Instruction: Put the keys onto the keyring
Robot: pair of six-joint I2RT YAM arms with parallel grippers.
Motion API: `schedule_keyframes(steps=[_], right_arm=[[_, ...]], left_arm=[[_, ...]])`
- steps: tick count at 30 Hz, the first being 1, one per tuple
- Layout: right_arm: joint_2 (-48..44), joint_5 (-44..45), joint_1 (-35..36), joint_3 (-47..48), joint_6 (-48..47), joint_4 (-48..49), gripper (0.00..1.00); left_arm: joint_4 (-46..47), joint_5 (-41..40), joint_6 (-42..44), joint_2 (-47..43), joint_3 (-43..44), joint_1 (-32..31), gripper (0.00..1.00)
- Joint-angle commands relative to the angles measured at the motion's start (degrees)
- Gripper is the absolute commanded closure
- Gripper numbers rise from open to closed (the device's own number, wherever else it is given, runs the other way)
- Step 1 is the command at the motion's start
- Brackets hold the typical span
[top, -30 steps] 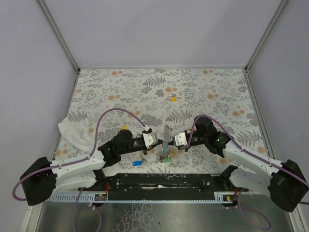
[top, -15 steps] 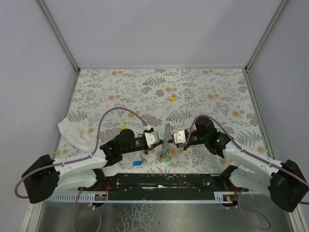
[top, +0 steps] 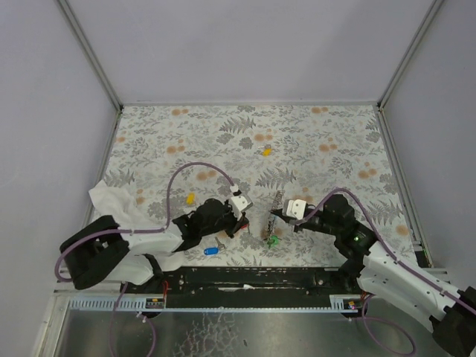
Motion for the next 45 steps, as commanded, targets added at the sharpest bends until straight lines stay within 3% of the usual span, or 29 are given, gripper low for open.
schedule_keyframes(steps=[1,7,13,19,26,32,45], right_arm=[[-4.3,3.1,0.3,-1.8,3.9,7.1,1.0],[-2.8,2.4,0.3,-0.4,3.2,4.4,1.0],[-0.7,-1.5,0.3,0.3,0.9,3.6,1.0],[1.1,-7.1,0.3,2.2,-1.9,2.6,1.0],[2.6,-11.4,0.3,5.7,-4.3,-0.9,1.0],[3.1,-12.4,0.3,7.1,-5.0,-2.6,1.0],[4.2,-14.0,0.3,7.8,-5.0,-2.6,1.0]], left_arm=[[11.2,0.5,-6.7,6.9,0.2,0.4,0.97],[18.5,2.7,-9.0,9.3,-1.5,0.8,0.77],[15.6,6.7,-4.7,-5.2,-6.1,3.5,0.7],[11.5,20.2,4.6,-16.4,-4.8,4.9,0.67],[6.7,32.7,9.2,-12.0,2.2,5.3,0.69],[4.5,38.1,11.9,-9.1,5.3,5.3,0.7],[4.6,34.9,12.8,-5.6,7.1,5.4,0.71]])
